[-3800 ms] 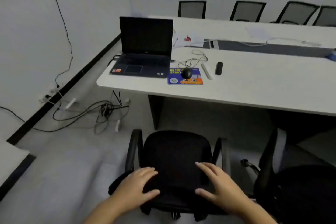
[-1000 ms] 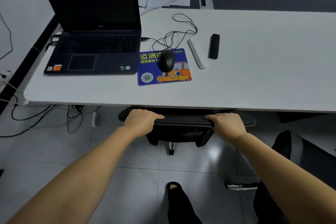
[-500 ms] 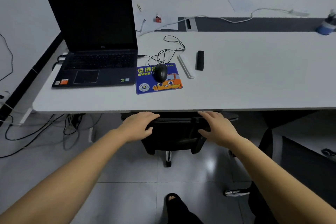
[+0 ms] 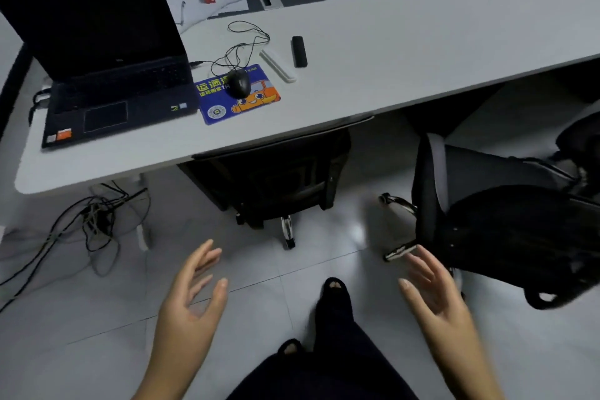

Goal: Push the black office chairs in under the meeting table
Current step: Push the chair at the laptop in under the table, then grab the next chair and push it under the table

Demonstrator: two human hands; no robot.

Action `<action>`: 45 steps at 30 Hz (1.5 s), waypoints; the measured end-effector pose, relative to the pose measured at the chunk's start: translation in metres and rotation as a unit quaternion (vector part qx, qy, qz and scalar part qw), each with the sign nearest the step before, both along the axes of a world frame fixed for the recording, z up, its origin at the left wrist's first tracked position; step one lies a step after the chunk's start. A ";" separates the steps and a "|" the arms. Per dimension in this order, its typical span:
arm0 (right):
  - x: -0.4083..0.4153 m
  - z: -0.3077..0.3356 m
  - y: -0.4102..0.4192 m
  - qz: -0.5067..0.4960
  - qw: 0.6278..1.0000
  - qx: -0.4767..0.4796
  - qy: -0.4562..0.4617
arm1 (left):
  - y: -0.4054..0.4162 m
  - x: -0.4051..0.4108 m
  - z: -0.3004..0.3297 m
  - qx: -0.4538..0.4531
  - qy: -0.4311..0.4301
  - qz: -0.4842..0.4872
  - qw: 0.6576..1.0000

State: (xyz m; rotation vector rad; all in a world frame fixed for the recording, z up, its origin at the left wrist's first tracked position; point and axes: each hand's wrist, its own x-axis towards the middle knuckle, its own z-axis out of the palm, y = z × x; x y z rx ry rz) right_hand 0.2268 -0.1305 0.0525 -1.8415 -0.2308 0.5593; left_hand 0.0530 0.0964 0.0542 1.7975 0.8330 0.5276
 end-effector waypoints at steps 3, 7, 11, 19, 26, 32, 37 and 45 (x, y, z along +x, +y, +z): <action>-0.023 0.004 -0.028 -0.056 0.998 -0.001 0.010 | -0.021 0.006 -0.002 -0.014 0.001 -0.039 0.999; -0.033 0.009 -0.064 -0.120 0.993 -0.002 0.003 | -0.053 0.023 0.000 -0.022 0.014 -0.109 0.994; -0.032 0.009 -0.108 -0.173 0.985 -0.001 -0.010 | -0.090 0.044 -0.003 -0.028 0.024 -0.159 0.987; -0.006 0.009 -0.245 -0.239 0.971 -0.027 0.001 | -0.215 0.119 -0.006 -0.026 0.017 -0.229 0.973; 0.041 0.009 -0.361 -0.284 0.958 -0.048 -0.017 | -0.333 0.194 -0.010 -0.030 -0.003 -0.284 0.958; 0.092 0.009 -0.394 -0.290 0.956 -0.045 -0.029 | -0.362 0.244 0.004 0.014 0.001 -0.306 0.952; 0.157 0.013 -0.390 -0.266 0.960 -0.051 -0.079 | -0.358 0.302 0.023 0.102 -0.042 -0.295 0.949; 0.290 0.032 -0.385 -0.060 0.920 -0.234 -0.309 | -0.322 0.406 0.017 0.346 0.038 -0.392 0.851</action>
